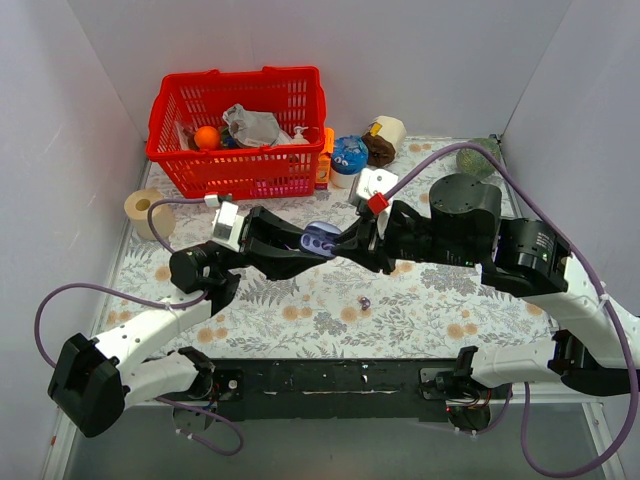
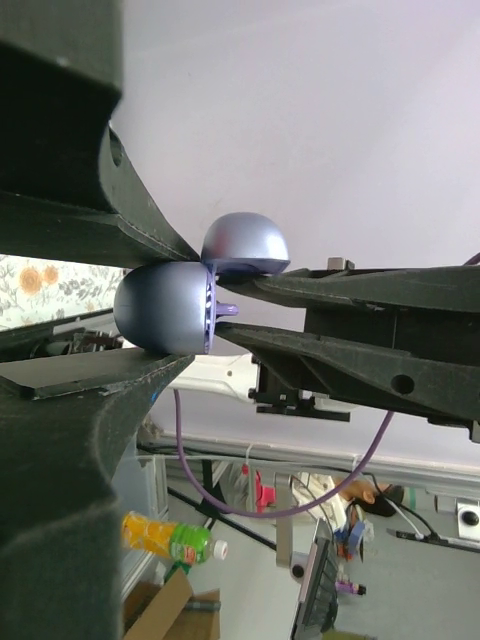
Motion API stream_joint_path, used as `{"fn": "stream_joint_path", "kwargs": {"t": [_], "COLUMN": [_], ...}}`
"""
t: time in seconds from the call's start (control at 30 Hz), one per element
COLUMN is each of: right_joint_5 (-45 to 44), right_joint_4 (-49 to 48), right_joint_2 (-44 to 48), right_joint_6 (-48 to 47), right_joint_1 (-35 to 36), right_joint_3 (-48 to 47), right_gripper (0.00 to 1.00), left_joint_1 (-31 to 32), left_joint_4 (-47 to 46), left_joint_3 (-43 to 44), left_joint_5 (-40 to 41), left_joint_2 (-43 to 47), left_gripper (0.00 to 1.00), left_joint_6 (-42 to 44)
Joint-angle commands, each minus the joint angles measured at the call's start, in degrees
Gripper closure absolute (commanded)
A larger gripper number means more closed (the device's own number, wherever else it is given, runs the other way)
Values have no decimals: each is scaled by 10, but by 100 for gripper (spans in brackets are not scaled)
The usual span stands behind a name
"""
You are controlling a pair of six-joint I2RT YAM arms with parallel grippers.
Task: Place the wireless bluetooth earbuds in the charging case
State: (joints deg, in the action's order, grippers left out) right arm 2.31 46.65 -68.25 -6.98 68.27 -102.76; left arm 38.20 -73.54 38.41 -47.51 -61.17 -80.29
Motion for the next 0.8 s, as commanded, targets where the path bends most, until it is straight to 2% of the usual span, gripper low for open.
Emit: {"fn": "stream_joint_path", "kwargs": {"t": [0.0,0.07,0.23,0.33,0.4,0.5,0.6,0.73,0.77], "right_joint_5": [-20,-20,-59,-106,-155,-222,-274,-258,-252], "right_joint_4": [27,15,-10,-74,-159,-202,-150,-147,-153], "right_joint_2": [4,9,24,78,120,164,143,112,109], "right_joint_6": [9,14,26,43,66,116,164,231,239], "right_joint_1": [-1,-2,-2,-1,-2,-2,-2,-2,-2], "right_joint_3": [-16,-18,-33,7,96,170,175,211,217], "right_gripper": [66,60,55,54,55,57,57,62,70], "left_joint_1": [-1,-1,-1,-1,-1,-1,-1,-1,-1], "left_joint_4": [-68,-64,-59,-54,-53,-51,-49,-19,-14], "left_joint_3": [19,18,14,11,9,4,-4,-12,-18], "left_joint_5": [21,20,22,24,26,26,30,37,42], "left_joint_2": [30,32,36,39,41,41,47,54,55], "left_gripper": [100,100,100,100,100,100,100,100,100], "left_joint_6": [7,8,11,15,15,10,6,12,15]}}
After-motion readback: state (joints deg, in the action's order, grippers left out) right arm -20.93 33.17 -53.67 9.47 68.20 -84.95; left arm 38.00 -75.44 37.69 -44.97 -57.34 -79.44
